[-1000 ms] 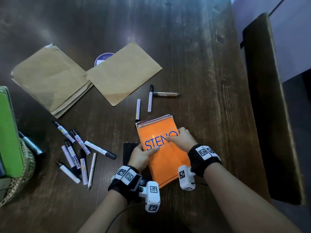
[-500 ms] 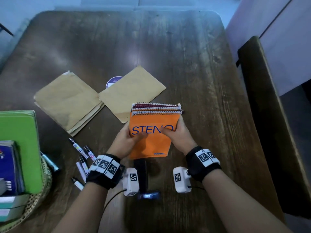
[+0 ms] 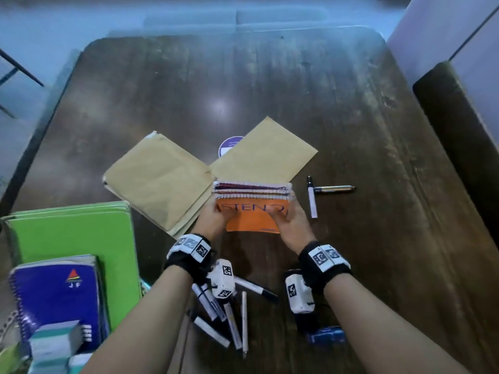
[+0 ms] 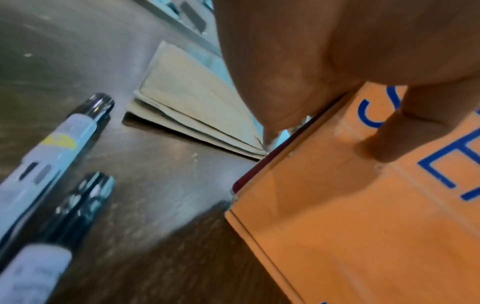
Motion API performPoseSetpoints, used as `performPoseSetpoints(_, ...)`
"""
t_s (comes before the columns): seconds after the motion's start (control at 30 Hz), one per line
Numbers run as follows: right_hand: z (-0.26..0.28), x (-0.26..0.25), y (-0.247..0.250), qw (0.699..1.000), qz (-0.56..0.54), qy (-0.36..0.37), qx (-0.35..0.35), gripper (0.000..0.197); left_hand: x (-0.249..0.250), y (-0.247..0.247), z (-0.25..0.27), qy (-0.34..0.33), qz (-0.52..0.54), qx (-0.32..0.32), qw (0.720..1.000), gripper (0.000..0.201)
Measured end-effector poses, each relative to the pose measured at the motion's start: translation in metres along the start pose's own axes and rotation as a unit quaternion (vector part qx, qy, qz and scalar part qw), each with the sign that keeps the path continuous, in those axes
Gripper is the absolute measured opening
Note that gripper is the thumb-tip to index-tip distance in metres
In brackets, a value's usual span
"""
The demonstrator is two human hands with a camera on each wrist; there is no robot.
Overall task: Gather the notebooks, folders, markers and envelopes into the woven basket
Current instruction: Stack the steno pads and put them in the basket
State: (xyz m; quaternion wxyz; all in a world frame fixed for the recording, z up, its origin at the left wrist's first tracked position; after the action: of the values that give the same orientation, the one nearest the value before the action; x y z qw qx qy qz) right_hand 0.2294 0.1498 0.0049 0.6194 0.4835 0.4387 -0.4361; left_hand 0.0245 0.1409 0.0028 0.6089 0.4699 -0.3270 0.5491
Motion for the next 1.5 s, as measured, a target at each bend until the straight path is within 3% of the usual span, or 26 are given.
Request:
performPoseSetpoints(0.1,-0.006,0.007,-0.003,0.999,-0.016,-0.041,0.021,0.037,-0.002,-0.002,-0.002,0.021,0.000,-0.048,0.999,0.030)
performPoseSetpoints(0.23,0.002,0.021,-0.007,0.994,0.045,-0.102,-0.007,0.031,-0.009,-0.005,0.000,0.031,-0.011,-0.092,0.995,0.022)
performPoseSetpoints(0.5,0.007,0.015,-0.011,0.990,0.094,-0.092,0.039,0.021,-0.017,0.002,0.002,-0.021,-0.074,-0.078,0.994,0.023)
performPoseSetpoints(0.7,0.004,0.011,-0.010,0.985,0.141,-0.074,0.060,0.022,-0.030,0.000,0.013,-0.034,-0.070,-0.073,0.994,0.043)
performPoseSetpoints(0.87,0.004,0.010,-0.009,0.981,0.177,-0.073,0.014,0.027,-0.027,0.000,0.008,-0.013,-0.104,-0.081,0.991,0.033)
performPoseSetpoints(1.07,0.009,0.016,-0.010,0.992,0.084,-0.079,-0.056,0.023,-0.017,-0.004,0.014,-0.031,-0.096,-0.111,0.989,0.039)
performPoseSetpoints(1.23,0.009,0.020,-0.009,0.996,0.019,-0.057,-0.058,0.030,-0.007,-0.006,0.020,-0.034,-0.046,-0.105,0.993,0.057)
performPoseSetpoints(1.5,0.005,0.026,-0.009,0.995,0.020,-0.071,-0.074,0.030,-0.013,-0.003,0.016,-0.027,-0.087,-0.073,0.993,0.041)
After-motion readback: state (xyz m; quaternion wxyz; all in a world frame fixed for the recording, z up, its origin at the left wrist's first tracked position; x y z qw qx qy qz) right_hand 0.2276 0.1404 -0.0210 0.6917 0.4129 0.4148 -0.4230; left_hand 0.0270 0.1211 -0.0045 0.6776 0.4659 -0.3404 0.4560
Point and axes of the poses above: each hand's wrist, its own z-axis away from the middle knuckle, its own y-axis out of the back of the hand, x = y × z, the point moved 7 cm from there along -z, towards the middle knuckle, and after that the axes turned 1 degree about -z, right-handed, at the moved point
